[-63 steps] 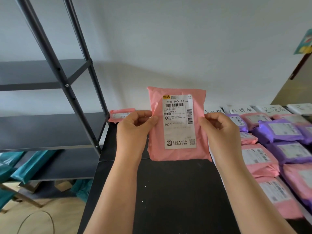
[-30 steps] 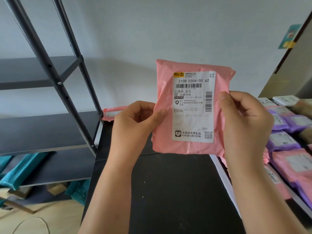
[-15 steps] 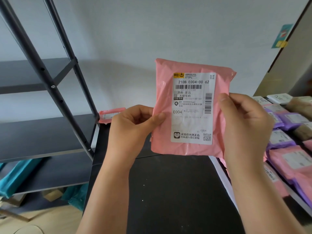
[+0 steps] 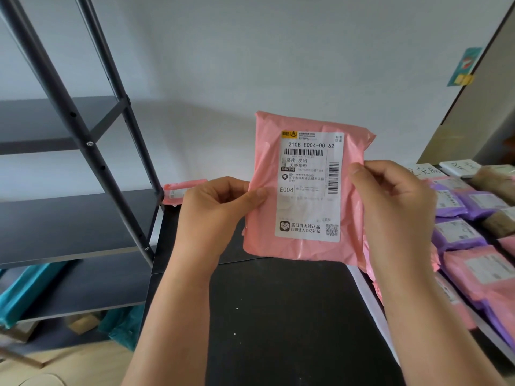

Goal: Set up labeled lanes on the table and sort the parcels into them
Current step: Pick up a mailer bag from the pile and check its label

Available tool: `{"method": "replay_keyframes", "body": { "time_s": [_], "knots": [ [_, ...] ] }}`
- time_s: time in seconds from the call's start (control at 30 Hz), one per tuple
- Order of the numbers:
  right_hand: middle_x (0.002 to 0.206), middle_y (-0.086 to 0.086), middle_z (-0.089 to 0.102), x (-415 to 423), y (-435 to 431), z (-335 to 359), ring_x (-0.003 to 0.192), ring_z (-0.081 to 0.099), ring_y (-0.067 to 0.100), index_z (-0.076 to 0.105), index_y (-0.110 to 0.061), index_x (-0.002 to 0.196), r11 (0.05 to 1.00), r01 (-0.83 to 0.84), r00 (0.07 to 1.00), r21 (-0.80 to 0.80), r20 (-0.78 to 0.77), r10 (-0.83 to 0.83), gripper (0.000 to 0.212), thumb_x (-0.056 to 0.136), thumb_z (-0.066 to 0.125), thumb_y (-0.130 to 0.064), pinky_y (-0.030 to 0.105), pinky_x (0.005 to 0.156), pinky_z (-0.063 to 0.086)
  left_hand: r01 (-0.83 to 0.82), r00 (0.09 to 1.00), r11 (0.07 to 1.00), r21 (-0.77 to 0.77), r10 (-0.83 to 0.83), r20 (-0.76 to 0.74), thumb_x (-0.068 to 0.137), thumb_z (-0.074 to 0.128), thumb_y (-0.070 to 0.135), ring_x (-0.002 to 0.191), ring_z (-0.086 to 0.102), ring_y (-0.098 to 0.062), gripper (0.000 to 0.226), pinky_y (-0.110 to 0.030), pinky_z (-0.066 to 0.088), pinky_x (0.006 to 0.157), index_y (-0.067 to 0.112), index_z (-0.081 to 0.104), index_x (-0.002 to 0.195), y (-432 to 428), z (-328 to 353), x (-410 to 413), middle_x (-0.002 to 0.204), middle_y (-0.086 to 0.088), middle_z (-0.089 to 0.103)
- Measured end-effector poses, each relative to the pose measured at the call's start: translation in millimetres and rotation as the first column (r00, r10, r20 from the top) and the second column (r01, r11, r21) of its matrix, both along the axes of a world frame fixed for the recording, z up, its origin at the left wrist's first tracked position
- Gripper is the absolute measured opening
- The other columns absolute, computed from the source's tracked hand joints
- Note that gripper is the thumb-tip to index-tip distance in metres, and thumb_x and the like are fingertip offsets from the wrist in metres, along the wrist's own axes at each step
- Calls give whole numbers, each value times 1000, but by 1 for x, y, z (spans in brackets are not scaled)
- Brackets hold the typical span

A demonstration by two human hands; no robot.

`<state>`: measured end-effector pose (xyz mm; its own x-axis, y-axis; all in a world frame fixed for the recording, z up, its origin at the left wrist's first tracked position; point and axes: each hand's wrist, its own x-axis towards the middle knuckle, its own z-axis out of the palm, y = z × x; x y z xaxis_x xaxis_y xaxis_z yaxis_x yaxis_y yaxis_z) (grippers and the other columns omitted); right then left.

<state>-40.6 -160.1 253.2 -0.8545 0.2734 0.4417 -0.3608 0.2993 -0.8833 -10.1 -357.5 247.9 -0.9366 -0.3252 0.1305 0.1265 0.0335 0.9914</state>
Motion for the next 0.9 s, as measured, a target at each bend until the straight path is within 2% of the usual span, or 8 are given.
{"method": "replay_keyframes", "body": {
  "time_s": [0.17,0.3,0.47,0.6,0.7,0.73,0.83,0.9],
  "knots": [
    [80,-16,73,1,0,0,81,70,5,66,-16,75,1000,3,1000,19,17,-3,22,96,61,-19,32,70,57,-2,1000,1000,8,2,8,78,81,15,72,71,-16,9,-24,58,68,9,75,77,-1,-1,-1,77,-4,76],
    [80,-17,73,3,0,1,80,70,5,65,-16,73,1000,0,1000,25,22,-1,24,96,60,-19,32,68,56,-7,1000,1000,11,7,-3,78,80,14,69,69,-14,9,-20,55,64,6,75,79,0,0,-1,76,-4,76],
    [81,-14,73,3,2,-1,82,70,8,66,-16,75,1000,5,999,13,36,-6,22,95,61,-20,34,70,56,3,1000,1000,-9,-3,12,79,79,16,82,73,-28,9,-37,61,79,7,76,82,1,-2,0,80,-6,76],
    [79,-12,72,-3,6,-7,79,68,10,68,-19,77,1000,17,998,25,66,-19,16,93,63,-19,36,72,54,-3,1000,998,-60,4,21,80,79,19,81,72,-28,5,-43,60,79,15,76,80,2,-7,-3,81,-3,76],
    [85,-13,72,-10,9,-19,82,68,7,68,-22,91,996,-3,984,85,179,-13,4,90,65,-19,35,75,54,-16,999,985,-174,22,33,83,78,23,83,69,-33,3,-52,58,80,26,77,83,6,-17,-10,82,5,75],
    [89,-13,71,-11,11,-24,85,67,7,67,-23,98,995,-12,973,97,232,-10,9,89,66,-21,35,76,54,-15,999,976,-217,25,43,85,76,23,82,69,-30,6,-51,58,80,29,76,83,8,-21,-12,82,9,75],
    [96,-13,67,-12,16,-38,87,63,3,57,-24,121,989,-37,927,143,374,-20,31,91,64,-28,27,67,45,5,996,946,-324,25,88,88,71,24,79,68,-15,10,-40,58,76,31,74,82,15,-33,-16,80,14,73],
    [95,-14,65,-13,22,-49,84,59,-1,56,-23,126,984,-32,907,174,419,-45,35,92,62,-30,22,62,39,24,994,930,-366,16,106,89,70,24,75,66,-10,10,-32,55,70,30,74,83,20,-40,-19,78,14,72]
  ]
}}
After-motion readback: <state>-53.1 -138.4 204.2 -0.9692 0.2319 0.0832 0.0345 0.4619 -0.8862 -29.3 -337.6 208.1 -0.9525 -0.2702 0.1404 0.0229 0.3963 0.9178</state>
